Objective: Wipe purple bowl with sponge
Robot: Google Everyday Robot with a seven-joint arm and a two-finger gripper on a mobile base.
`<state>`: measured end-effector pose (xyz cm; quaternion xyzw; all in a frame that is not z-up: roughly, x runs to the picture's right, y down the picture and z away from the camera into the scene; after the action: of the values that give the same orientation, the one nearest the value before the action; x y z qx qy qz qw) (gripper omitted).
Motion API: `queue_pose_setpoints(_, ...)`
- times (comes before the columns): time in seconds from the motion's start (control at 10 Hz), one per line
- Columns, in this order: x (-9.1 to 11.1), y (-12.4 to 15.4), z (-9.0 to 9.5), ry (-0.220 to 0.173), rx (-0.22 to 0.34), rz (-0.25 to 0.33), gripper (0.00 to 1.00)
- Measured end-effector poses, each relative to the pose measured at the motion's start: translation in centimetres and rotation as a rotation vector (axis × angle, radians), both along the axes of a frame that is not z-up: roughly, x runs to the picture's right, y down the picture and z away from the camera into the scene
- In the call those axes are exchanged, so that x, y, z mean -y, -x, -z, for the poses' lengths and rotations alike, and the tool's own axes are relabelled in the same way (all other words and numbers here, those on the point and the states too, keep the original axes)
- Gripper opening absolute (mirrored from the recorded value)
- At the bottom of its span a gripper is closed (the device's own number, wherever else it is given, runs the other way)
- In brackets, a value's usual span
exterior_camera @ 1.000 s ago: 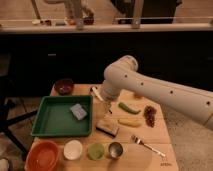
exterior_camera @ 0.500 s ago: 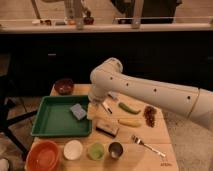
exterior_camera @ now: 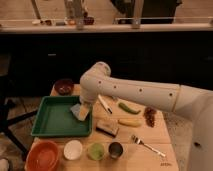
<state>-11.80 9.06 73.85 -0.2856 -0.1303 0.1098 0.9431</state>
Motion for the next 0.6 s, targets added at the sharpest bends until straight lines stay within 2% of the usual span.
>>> queue_pose_setpoints(0.1, -0.28, 0.66, -0.26, 0.004, 0.008, 0.006, 0.80)
queue_pose_setpoints(0.6, -0.16, 0.43, -0.34, 0.000, 0.006, 0.007, 0.80)
